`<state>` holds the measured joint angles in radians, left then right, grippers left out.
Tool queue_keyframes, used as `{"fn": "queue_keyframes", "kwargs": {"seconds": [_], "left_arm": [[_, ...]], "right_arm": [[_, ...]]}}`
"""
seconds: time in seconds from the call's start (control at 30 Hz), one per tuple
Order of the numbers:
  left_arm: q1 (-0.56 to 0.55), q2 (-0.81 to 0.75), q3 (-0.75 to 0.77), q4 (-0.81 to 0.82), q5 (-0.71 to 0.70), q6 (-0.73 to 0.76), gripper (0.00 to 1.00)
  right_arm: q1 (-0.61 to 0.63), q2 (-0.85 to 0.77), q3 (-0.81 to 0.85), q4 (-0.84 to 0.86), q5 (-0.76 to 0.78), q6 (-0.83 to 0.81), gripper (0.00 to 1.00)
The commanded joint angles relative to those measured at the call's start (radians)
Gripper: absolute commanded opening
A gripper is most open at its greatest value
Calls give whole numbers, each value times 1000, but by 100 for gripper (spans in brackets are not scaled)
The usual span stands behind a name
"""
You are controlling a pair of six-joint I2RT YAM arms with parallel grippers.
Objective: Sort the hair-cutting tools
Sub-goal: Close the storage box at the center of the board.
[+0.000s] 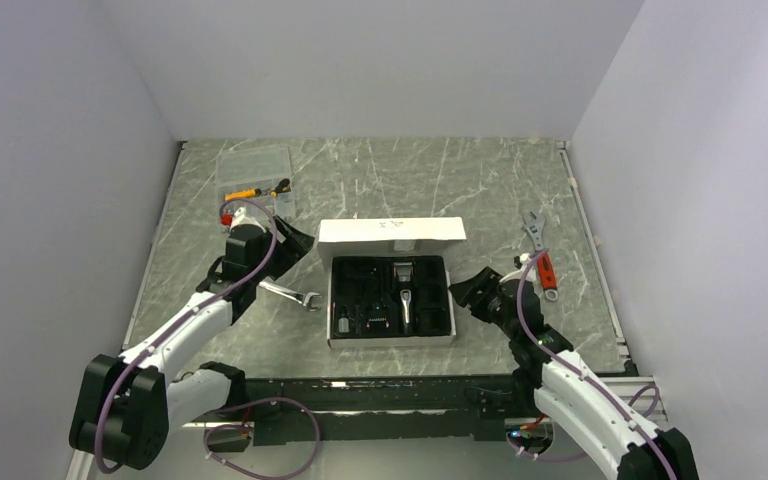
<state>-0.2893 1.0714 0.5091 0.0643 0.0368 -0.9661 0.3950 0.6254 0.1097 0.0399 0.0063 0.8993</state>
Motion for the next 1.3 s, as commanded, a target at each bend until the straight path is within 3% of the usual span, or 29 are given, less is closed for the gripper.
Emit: {"fn": "queue_keyframes", "kwargs": {"seconds": [0.0, 0.03, 0.13, 0.2, 0.57, 0.93, 1.27], "left_arm": [[5, -14, 27, 1, -33, 1, 82], [6, -19, 26, 0, -34, 1, 82], [9, -23, 37, -1, -33, -2, 80], [9, -7, 63, -6, -21, 1, 79], [6, 82, 185, 9, 48, 3, 75], [-50, 67, 163, 56, 112, -2, 74], [-127, 77, 180, 66, 117, -17, 73]], "right_arm": [[0, -41, 113, -193, 147, -80, 63], [-2, -45, 131, -218, 183, -80, 63], [-8, -52, 180, -245, 283, -66, 29], [-18, -55, 209, -213, 287, -101, 24], [-36, 183, 402, -46, 167, -191, 36], [-36, 150, 320, 73, 2, -202, 39], [-36, 151, 287, 81, -20, -192, 40]]}}
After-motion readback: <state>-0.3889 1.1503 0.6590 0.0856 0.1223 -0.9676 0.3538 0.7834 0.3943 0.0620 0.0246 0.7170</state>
